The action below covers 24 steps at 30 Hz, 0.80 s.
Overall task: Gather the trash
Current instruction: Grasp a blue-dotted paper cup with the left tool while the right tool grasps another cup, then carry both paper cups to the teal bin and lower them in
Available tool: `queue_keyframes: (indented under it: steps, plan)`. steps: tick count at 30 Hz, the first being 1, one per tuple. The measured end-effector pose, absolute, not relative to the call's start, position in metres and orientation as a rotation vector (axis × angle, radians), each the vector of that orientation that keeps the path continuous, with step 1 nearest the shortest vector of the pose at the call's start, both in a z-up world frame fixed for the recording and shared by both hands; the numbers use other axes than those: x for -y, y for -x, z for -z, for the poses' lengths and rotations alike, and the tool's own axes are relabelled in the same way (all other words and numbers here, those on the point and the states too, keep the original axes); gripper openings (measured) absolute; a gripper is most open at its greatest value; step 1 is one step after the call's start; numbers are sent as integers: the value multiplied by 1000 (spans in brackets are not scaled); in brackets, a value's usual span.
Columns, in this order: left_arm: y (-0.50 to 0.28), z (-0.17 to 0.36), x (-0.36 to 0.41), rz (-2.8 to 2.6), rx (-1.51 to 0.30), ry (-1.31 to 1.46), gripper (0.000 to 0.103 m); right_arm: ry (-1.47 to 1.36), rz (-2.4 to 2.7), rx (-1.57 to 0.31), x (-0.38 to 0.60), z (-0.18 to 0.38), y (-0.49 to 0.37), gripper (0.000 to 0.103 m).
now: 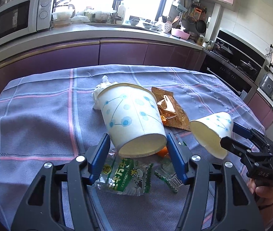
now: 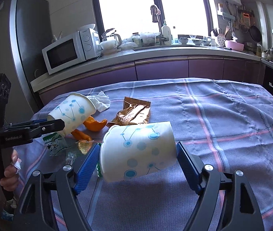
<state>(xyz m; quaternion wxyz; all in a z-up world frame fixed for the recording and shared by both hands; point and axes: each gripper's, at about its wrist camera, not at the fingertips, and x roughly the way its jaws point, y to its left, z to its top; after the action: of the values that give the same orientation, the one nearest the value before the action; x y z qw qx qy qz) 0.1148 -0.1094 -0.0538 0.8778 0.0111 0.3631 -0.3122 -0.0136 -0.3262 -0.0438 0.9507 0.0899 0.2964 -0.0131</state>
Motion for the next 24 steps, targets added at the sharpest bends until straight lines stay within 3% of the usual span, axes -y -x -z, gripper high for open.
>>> queue_keyframes:
  steps: [24]
  plan:
    - [-60,18,-44,519,-650,172,59,-196,-271,-536,244,7,-7,78]
